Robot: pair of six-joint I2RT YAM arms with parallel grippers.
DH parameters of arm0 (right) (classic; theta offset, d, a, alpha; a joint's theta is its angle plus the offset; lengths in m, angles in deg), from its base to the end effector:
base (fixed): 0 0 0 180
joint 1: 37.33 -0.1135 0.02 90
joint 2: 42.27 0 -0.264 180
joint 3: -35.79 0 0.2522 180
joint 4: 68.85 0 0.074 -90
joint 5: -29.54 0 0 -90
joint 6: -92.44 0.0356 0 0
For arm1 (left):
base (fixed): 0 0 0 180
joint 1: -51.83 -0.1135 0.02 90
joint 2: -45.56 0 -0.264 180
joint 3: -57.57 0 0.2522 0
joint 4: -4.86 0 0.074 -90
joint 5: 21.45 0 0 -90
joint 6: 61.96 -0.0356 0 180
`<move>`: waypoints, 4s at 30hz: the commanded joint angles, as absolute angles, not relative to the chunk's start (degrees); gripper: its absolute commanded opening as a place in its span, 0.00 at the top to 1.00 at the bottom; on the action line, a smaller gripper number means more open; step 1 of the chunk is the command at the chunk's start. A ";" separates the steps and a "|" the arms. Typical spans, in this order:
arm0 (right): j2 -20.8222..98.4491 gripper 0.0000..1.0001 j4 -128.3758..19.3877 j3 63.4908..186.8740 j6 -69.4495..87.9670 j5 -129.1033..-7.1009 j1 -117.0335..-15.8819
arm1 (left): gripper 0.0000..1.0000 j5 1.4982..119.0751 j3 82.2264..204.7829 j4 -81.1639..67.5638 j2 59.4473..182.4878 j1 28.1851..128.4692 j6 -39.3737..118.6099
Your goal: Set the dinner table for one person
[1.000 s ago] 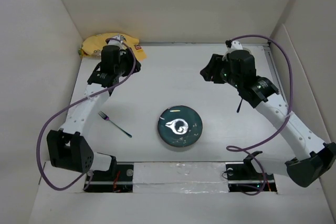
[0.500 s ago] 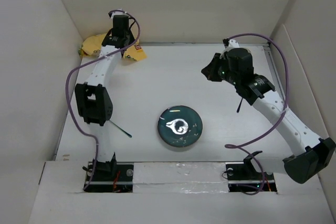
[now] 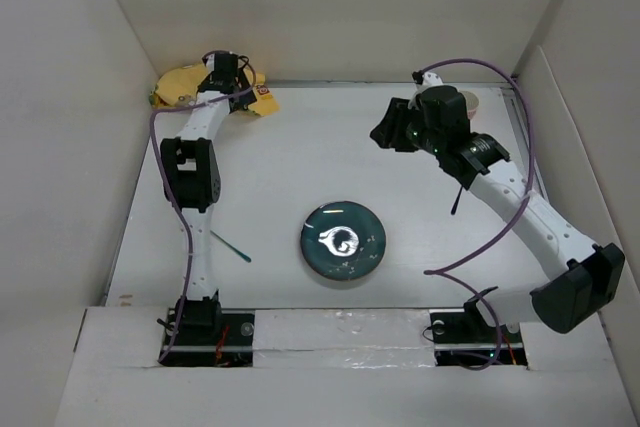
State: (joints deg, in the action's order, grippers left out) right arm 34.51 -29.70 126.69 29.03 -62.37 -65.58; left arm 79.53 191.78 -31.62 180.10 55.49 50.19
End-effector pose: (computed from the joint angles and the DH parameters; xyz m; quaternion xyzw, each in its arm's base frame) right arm 0.2668 0.1447 0.3857 -0.0212 0.8432 0.2598 0.4702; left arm 0.5439 -0.0280 0.2349 -0.1853 0.8716 -0.0161 0.4535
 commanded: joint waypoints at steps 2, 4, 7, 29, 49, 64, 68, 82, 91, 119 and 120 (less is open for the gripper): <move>35.60 0.49 -28.55 129.62 28.46 -63.10 -68.79 | 0.25 80.67 194.46 -25.87 181.60 56.13 49.93; 36.48 0.49 -28.02 129.71 28.55 -61.96 -71.06 | 0.28 80.50 197.10 -24.99 183.37 56.13 49.31; 37.71 0.49 -27.05 129.97 28.90 -60.81 -73.10 | 0.47 77.71 197.90 -23.23 185.39 56.13 48.43; 48.78 0.57 -34.08 130.94 30.47 -50.88 -61.76 | 0.52 62.92 170.04 -28.06 159.47 79.07 43.24; 71.54 0.41 -23.90 137.96 39.97 -45.61 -50.78 | 0.25 77.09 132.25 -20.86 135.56 67.39 55.72; 84.99 0.50 -13.88 153.16 42.26 -50.62 -48.58 | 0.23 66.44 135.58 -12.86 149.88 59.47 61.78; 87.02 0.66 -12.20 156.59 42.43 -51.76 -48.58 | 0.35 66.70 137.86 -11.54 152.35 59.47 63.63; 74.99 1.00 -23.62 157.29 40.68 -55.10 -50.86 | 1.00 70.28 160.87 -16.89 151.30 59.47 59.60; 57.59 1.00 -22.74 155.47 38.04 -55.36 -52.01 | 1.00 72.68 194.97 -37.01 151.64 59.47 49.75; 67.95 1.00 -23.89 142.28 41.91 -52.46 -50.34 | 0.36 77.80 140.43 -24.38 136.60 62.83 51.76; 67.77 1.00 -24.41 142.01 41.65 -52.64 -50.34 | 0.29 76.21 139.63 -23.24 137.49 62.81 52.81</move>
State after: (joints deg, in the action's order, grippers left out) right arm 69.83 -21.62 140.53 41.71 -52.23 -50.65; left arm 81.06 143.12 -31.10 134.77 64.12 49.21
